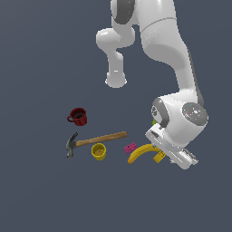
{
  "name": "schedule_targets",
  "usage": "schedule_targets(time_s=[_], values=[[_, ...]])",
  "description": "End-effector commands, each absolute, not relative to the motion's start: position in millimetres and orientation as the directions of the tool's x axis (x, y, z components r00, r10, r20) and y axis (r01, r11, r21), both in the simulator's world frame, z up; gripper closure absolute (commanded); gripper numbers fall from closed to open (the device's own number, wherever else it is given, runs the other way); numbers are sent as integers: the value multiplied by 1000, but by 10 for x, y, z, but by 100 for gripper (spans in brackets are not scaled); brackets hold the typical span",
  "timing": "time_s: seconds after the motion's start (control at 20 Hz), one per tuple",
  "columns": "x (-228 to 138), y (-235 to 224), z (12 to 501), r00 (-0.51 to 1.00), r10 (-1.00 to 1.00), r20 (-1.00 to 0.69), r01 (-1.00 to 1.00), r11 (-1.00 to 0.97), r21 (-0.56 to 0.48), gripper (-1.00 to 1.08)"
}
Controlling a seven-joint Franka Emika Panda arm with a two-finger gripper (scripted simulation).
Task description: Pick up a designated object from a clutter of objects.
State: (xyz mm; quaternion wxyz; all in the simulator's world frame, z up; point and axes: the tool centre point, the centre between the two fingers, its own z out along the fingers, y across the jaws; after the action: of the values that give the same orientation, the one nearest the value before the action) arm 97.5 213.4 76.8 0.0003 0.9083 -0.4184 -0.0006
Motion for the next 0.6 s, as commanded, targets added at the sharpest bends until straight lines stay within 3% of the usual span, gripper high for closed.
schedule_targets(time_s=[0.0, 0.55], values=[[980, 2157, 734, 639, -769, 0, -769, -639, 0, -92], [972, 2162, 543, 638, -770, 0, -770, -638, 0, -92]])
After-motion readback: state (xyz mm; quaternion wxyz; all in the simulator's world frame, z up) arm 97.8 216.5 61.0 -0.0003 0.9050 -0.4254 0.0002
